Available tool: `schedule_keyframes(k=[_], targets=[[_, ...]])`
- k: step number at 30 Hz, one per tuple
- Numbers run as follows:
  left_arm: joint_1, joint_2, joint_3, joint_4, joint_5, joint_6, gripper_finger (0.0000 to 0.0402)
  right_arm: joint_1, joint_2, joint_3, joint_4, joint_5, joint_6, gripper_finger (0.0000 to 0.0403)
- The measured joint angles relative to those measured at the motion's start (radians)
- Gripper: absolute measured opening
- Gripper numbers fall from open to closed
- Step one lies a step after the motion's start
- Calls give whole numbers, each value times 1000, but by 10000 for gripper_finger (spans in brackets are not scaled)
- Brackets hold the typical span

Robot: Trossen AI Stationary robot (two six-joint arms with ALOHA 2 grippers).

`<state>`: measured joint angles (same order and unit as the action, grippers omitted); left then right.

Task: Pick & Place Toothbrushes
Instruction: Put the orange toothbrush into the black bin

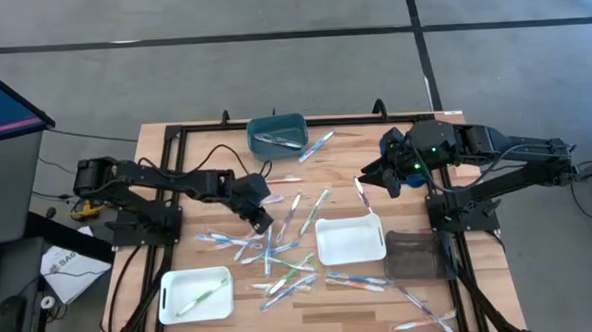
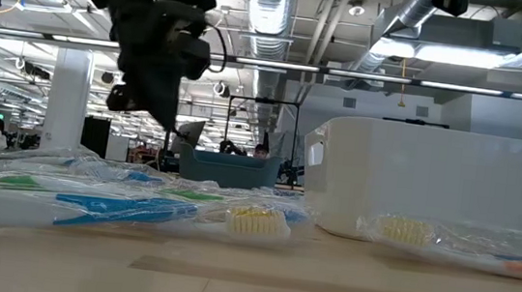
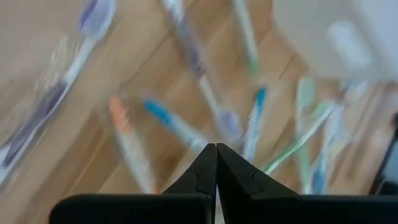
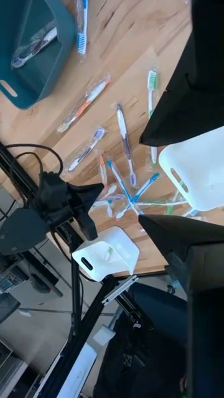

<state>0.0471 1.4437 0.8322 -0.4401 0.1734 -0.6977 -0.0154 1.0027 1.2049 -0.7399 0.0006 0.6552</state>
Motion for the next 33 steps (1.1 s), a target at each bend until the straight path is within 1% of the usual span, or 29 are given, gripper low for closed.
schedule_keyframes(k=[5, 8, 12, 15, 18, 22, 28, 33], targets=[[0, -11, 0, -8, 68, 46, 0, 0, 0, 0, 0, 0, 0, 182], [0, -19, 0, -41, 81, 38, 0, 0, 0, 0, -1, 0, 0, 180], [0, -21, 0, -105, 82, -14, 1, 0, 0, 0, -10, 0, 0, 178], [0, -21, 0, -122, 82, -17, 7, 0, 0, 0, -9, 0, 0, 178], [0, -21, 0, -125, 82, -17, 22, 0, 0, 0, -9, 0, 0, 178], [0, -12, 0, -125, 77, -17, 55, 0, 0, 0, -9, 0, 0, 175], [0, -12, 0, -125, -5, -18, 107, 0, 0, 0, -8, 0, 0, 176], [-2, -12, 0, -125, -75, -20, 127, 0, 0, 0, -8, 0, 0, 176]])
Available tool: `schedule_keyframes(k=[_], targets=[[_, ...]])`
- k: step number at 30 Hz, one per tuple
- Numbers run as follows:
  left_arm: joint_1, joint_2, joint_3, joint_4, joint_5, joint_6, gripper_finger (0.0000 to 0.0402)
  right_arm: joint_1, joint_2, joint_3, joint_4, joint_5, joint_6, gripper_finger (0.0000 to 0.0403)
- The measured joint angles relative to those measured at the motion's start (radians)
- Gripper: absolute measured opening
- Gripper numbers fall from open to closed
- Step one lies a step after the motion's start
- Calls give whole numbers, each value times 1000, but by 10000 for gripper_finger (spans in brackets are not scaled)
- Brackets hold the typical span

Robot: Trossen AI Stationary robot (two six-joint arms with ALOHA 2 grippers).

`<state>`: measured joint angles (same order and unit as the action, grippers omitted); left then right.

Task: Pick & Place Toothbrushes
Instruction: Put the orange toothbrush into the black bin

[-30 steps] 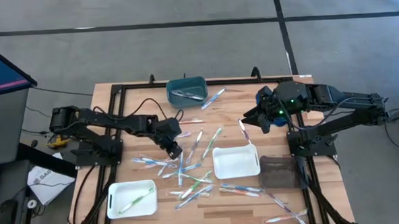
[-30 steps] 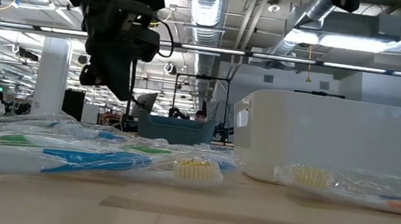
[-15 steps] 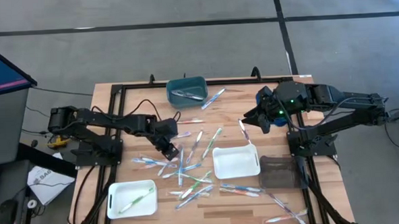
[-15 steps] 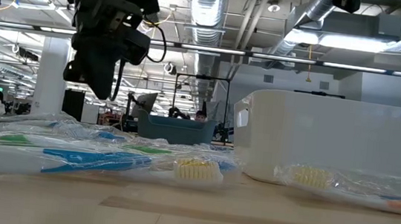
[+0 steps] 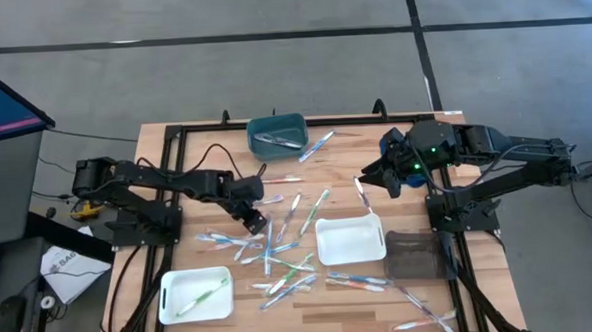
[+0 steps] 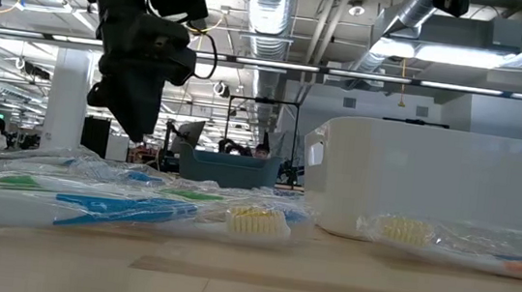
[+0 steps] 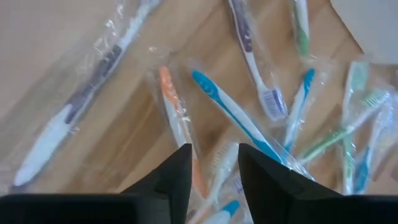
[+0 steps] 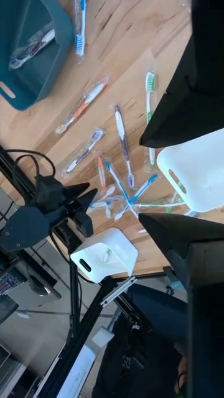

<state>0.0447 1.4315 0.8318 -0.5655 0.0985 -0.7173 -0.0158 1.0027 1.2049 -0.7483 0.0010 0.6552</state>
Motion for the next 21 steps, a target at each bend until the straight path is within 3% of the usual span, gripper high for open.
schedule_keyframes(k=[10, 21], targets=[[-14, 19, -1, 7, -32, -69, 122, 0, 0, 0, 0, 0, 0, 170], [-68, 124, -1, 28, -99, -68, 132, 0, 0, 0, 0, 0, -8, 167]])
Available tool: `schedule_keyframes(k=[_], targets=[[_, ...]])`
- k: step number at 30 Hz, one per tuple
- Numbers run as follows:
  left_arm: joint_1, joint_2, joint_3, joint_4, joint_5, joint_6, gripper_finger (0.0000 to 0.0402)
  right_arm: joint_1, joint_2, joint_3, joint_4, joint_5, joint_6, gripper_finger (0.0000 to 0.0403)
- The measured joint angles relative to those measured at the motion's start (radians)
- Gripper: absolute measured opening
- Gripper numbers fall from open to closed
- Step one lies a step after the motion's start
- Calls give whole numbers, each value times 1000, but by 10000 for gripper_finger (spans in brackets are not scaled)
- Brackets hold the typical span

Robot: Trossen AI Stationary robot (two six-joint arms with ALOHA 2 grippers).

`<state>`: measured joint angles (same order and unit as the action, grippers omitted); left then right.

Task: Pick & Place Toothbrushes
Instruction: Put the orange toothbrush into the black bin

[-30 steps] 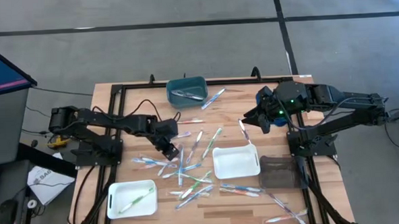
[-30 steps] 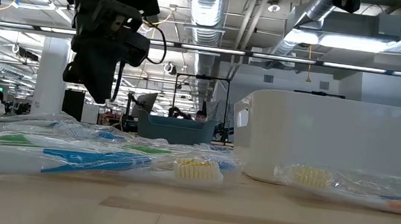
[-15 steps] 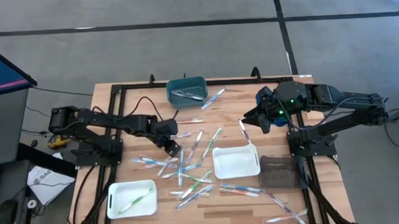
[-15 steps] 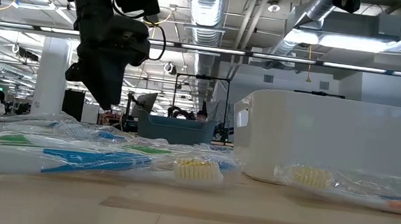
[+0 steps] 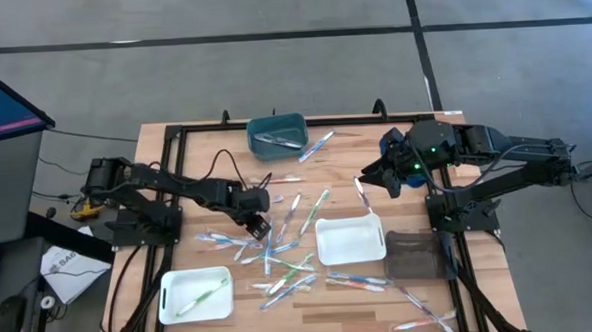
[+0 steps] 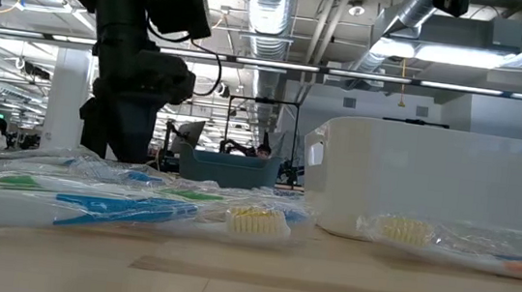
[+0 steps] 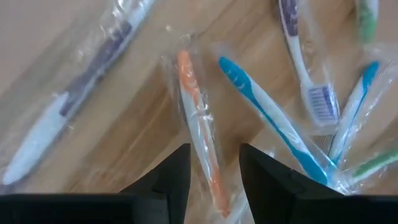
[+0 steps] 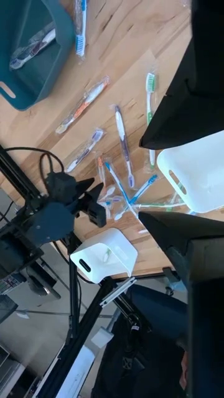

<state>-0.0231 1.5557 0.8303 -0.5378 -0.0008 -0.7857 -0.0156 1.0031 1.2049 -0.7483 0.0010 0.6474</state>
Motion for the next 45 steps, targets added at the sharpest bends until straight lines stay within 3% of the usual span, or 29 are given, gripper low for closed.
schedule_keyframes(k=[12, 20, 31, 38, 45], targets=[[-31, 105, 5, 12, -16, -23, 122, 0, 0, 0, -1, 0, -1, 164], [-33, 77, -2, 4, -29, -53, 17, 0, 0, 0, -2, 0, -1, 164], [-26, -103, -1, 26, -62, -27, 12, 0, 0, 0, 0, 0, -1, 164], [-26, -153, 0, 53, -110, -27, 12, 0, 0, 0, 0, 0, -1, 165], [-26, -147, 0, 271, -133, -27, 12, 0, 0, 0, 0, 0, -1, 168]])
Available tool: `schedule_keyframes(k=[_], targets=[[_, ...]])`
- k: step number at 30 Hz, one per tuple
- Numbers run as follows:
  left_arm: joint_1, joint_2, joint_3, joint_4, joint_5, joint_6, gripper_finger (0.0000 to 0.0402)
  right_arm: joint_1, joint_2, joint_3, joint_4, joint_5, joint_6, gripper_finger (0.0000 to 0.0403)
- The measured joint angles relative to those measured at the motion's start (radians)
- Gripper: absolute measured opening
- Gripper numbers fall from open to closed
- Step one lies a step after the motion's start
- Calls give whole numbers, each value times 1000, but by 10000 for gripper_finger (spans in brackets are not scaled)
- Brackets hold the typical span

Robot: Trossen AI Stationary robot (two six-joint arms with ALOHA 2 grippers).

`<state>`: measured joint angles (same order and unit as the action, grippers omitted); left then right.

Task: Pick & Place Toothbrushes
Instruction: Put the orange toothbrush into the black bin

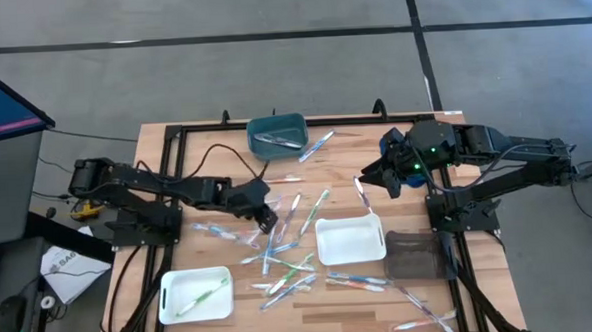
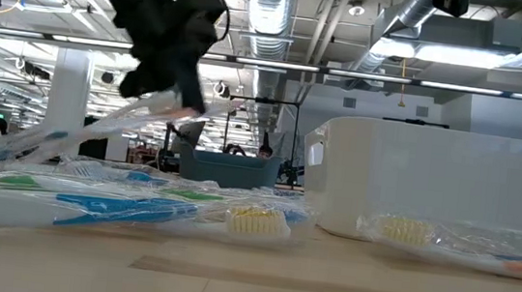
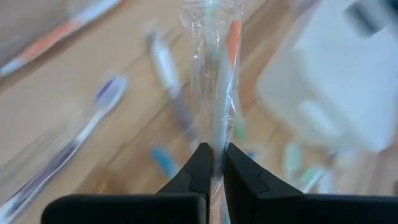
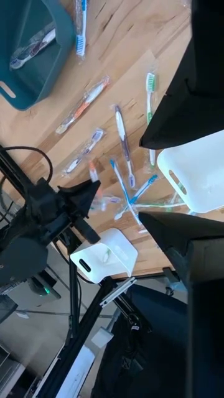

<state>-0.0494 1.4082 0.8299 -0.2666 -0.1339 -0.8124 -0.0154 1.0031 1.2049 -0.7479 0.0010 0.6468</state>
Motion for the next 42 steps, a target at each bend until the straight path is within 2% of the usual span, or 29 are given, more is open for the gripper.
schedule_keyframes(k=[7, 11, 18, 22, 27, 29, 34, 42], targets=[[18, 0, 0, 297, -13, -2, 12, 0, 0, 0, 0, 0, 0, 167], [40, 0, 0, 386, -5, -13, 12, 0, 0, 0, 0, 0, -2, 169], [76, 0, 0, 609, 89, -17, 12, 28, 0, 0, 11, 0, -1, 166], [83, 0, 0, 803, 100, -55, 12, 51, 0, 0, 70, 0, 0, 168], [84, 0, 1, 973, 82, -69, 12, 69, 5, 1, 246, 0, 0, 167], [84, 0, 1, 1009, 80, -85, 12, 71, 19, 2, 311, 0, -2, 165], [84, 0, 1, 1043, 64, -91, 12, 66, 55, 1, 333, 0, -10, 158], [84, 0, 1, 1049, 51, -81, 12, 81, 202, 0, 379, 0, 88, 159]])
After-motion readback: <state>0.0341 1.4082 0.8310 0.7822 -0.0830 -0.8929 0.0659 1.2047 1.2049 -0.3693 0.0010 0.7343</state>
